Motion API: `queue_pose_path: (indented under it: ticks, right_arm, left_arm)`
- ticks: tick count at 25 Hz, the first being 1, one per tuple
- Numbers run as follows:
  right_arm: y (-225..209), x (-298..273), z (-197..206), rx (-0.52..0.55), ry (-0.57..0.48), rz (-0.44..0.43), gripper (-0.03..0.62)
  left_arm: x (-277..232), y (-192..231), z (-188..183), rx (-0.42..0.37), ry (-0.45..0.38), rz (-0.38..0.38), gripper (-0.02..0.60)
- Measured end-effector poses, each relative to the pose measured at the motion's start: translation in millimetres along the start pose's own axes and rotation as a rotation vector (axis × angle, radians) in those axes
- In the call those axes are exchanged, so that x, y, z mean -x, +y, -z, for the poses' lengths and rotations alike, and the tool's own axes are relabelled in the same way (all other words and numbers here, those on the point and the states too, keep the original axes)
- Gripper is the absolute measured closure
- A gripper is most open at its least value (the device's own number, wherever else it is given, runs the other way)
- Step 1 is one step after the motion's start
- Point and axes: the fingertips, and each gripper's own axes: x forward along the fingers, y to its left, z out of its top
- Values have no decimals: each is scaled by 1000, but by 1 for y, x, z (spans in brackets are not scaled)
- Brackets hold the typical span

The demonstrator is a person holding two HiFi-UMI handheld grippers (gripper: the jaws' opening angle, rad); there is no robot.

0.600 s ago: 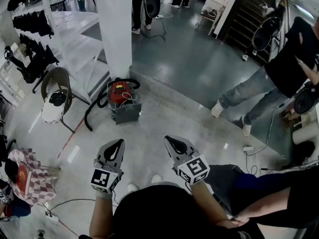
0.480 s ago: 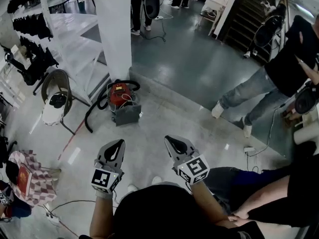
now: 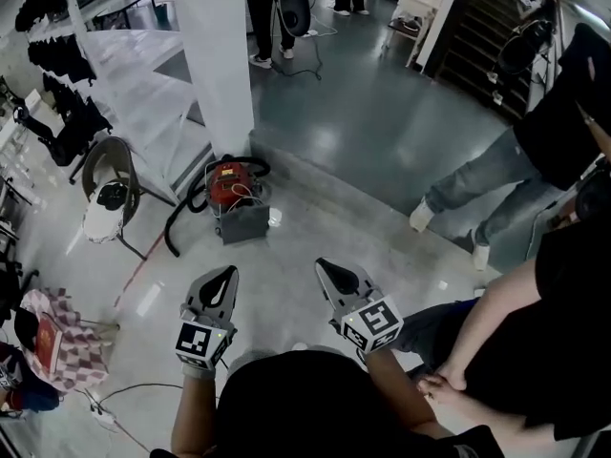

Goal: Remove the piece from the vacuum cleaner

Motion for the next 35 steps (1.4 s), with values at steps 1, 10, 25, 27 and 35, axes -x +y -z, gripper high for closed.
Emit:
queue_pose_path:
  ticks: [1,10,25,27,35]
  right_arm:
    - [-4,-1,2,1,3,0,568]
    - [-43,-34,17,-32,34,25,568]
    - [-126,-204,-9,-26,86,158,568]
    - [-134,-228,-13,-24,89,177,568]
    - [-150,-320,-21,-25,107,211,568]
  left_arm:
    - [-3,0,0,4,2,-8,565]
    - [-43,25,6,59,10,-35,565]
    - [-169,197,32,29,31,89,565]
    - [-184,224,35,29,33,102,565]
    - [-219,317,54,40,52,126,565]
